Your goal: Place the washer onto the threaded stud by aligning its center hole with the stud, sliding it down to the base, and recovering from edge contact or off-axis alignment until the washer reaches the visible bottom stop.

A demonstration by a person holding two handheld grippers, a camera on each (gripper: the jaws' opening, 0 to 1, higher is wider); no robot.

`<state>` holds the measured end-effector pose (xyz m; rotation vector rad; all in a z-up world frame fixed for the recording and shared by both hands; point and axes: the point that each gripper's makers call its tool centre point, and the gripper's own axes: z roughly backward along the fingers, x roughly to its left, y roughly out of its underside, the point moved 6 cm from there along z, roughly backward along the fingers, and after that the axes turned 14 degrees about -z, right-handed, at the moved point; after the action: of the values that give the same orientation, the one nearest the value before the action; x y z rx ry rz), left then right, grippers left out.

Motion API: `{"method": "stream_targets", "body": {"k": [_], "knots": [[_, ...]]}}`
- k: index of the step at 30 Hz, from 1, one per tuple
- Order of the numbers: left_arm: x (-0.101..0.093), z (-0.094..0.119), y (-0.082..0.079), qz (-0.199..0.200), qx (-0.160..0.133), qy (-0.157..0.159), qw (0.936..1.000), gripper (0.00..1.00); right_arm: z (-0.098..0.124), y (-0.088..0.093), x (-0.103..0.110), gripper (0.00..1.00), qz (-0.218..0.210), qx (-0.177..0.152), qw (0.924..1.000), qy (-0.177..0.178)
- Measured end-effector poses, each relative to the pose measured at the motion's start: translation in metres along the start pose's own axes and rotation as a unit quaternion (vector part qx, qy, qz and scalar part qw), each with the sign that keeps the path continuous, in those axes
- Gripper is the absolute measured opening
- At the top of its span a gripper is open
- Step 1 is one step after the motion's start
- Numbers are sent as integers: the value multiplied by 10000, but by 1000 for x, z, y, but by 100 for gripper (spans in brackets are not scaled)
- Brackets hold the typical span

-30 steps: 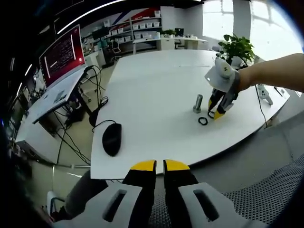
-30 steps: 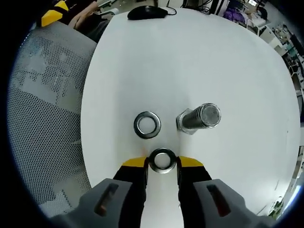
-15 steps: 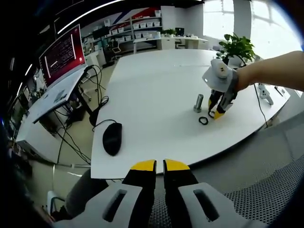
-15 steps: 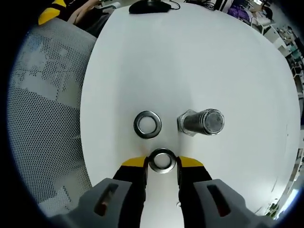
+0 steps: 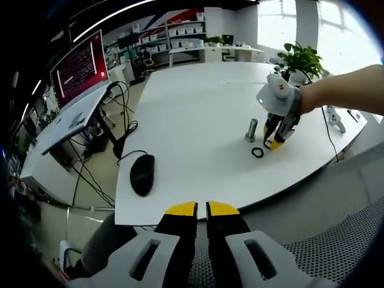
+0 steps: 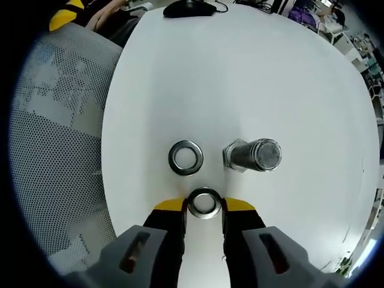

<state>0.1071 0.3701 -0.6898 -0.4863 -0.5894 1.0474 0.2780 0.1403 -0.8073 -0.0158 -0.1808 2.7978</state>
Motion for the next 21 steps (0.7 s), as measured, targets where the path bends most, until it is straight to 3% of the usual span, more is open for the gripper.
{"method": "stream_targets", "body": {"k": [4,21], "knots": [[0,0,0,-14,2,9,10000,3,1,-1,2,23,12,4,9999,-136],[-1,0,0,-16,-29,13,10000,3,33,-5,-7,23,70,-104,9999,16]]}}
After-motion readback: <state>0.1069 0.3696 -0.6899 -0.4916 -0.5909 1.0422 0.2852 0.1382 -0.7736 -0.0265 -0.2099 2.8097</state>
